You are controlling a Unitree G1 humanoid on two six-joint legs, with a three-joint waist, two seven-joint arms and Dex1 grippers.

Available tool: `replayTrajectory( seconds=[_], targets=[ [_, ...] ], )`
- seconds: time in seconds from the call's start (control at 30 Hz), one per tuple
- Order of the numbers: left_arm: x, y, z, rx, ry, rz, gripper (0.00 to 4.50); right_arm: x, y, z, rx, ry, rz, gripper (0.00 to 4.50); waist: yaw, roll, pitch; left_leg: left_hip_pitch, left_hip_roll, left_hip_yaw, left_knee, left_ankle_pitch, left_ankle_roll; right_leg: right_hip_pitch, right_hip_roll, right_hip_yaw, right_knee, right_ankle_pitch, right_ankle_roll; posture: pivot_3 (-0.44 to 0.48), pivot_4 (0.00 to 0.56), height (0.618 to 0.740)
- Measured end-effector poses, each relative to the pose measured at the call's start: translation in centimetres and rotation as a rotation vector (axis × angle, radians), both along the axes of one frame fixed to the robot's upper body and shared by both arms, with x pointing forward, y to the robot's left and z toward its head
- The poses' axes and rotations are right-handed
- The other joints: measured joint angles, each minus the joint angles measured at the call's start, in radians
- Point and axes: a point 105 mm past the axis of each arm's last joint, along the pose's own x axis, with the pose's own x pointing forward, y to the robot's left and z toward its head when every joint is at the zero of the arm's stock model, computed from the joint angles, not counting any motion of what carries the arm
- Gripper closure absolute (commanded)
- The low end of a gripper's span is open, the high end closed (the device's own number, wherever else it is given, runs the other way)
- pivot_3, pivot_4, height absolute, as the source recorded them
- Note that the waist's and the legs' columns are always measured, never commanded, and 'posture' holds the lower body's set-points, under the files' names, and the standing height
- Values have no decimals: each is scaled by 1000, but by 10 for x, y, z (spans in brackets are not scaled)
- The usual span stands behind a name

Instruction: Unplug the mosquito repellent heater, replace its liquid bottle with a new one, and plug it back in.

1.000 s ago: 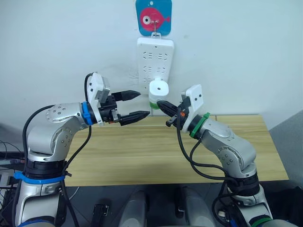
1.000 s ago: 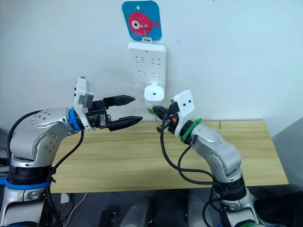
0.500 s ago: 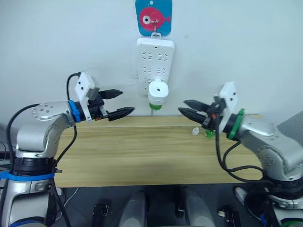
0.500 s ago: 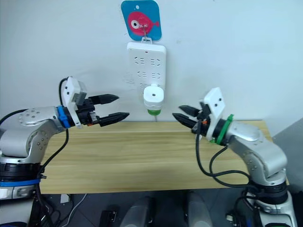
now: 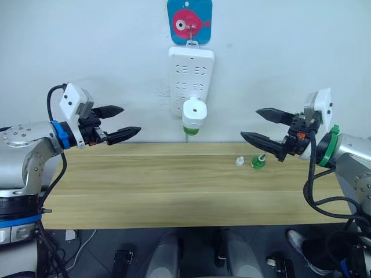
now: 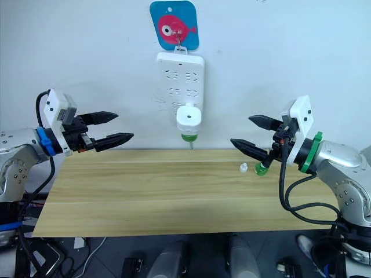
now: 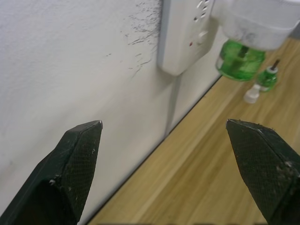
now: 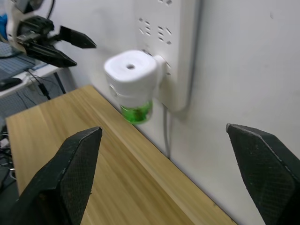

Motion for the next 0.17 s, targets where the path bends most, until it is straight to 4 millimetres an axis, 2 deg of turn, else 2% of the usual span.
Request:
replayTrajectory(
  seconds=[0.17],
  targets=[
    [-9,-6,7,-4,2,-31,0,-9,9,5,-4,2,58,17,2,-1,-9,0,0,0,0,0,0,0,0,0,0,0,0,86,161,740]
  ],
)
